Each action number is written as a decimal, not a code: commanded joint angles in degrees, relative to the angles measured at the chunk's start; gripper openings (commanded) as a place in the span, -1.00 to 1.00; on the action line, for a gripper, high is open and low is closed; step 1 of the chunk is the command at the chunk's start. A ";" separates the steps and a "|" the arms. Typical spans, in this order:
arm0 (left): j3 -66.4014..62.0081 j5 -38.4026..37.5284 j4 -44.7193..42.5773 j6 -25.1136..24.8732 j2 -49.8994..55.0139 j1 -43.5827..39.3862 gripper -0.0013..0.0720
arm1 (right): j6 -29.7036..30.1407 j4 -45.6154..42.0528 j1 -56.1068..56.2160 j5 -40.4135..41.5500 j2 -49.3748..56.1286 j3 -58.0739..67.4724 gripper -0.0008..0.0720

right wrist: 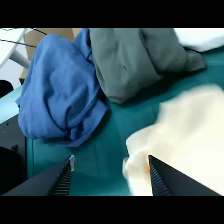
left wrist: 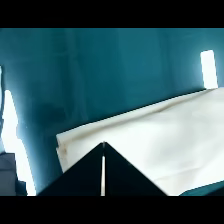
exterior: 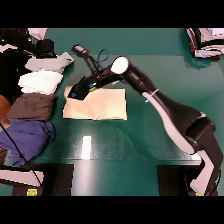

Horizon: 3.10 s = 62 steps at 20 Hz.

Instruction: Fold the shirts.

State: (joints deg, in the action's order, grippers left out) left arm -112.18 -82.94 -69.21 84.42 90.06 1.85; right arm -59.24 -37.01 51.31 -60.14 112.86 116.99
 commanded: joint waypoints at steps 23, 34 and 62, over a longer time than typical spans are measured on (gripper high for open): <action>0.00 -1.09 2.40 -0.83 -0.52 0.63 -0.91 | -12.04 8.92 -18.05 2.40 -4.94 -37.97 0.33; -0.02 -3.54 12.44 -2.40 -0.55 -1.49 -0.91 | -14.27 -5.75 -26.25 1.33 -16.33 -35.63 -0.94; 0.00 5.92 12.22 -3.48 -0.52 -16.57 -0.91 | -18.27 -37.46 -108.28 -7.91 -53.20 -57.16 0.15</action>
State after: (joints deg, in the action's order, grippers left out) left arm -112.18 -76.69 -56.95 80.97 89.56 -14.68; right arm -74.72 -69.23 -56.14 -62.70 59.72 54.98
